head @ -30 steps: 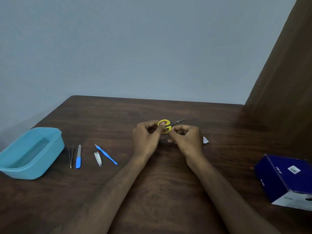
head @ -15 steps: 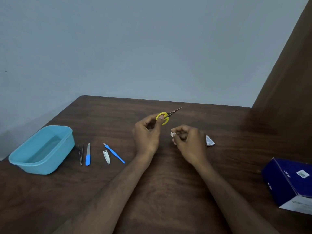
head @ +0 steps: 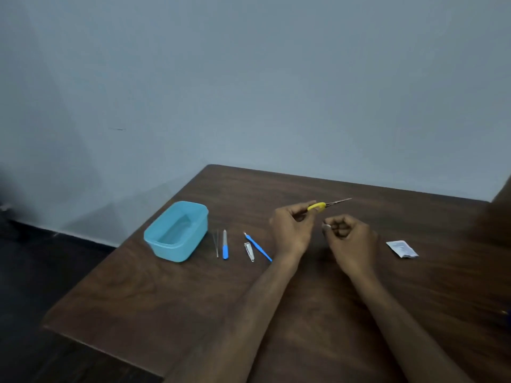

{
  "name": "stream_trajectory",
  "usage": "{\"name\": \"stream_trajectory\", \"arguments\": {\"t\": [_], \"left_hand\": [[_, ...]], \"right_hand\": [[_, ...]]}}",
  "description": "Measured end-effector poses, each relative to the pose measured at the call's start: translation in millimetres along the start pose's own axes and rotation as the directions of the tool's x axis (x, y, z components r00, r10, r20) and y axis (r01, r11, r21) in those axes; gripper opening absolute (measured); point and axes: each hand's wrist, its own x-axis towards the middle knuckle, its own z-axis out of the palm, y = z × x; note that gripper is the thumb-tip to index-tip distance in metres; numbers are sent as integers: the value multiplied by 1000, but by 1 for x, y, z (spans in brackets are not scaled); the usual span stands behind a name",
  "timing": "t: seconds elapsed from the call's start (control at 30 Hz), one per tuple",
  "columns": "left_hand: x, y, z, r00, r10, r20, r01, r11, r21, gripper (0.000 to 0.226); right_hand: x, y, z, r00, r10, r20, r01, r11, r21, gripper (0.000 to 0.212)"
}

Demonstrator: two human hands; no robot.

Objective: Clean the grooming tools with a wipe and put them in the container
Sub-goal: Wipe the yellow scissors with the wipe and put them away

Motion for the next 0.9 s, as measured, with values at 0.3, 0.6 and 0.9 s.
{"name": "stream_trajectory", "arguments": {"t": [0.3, 0.6, 0.9], "left_hand": [[-12, 43, -170, 915, 264, -304, -145, 921, 362, 11], [-22, 30, -268, 849, 440, -292, -152, 733, 662, 20], [6, 32, -266, 941, 305, -148, -46, 548, 835, 18]], "right_hand": [[-32, -67, 72, 990, -127, 63, 121, 988, 94, 14], [-63, -107, 132, 918, -367, 149, 352, 928, 120, 18], [-67, -93, 125, 907, -407, 105, 394, 911, 121, 21]]}}
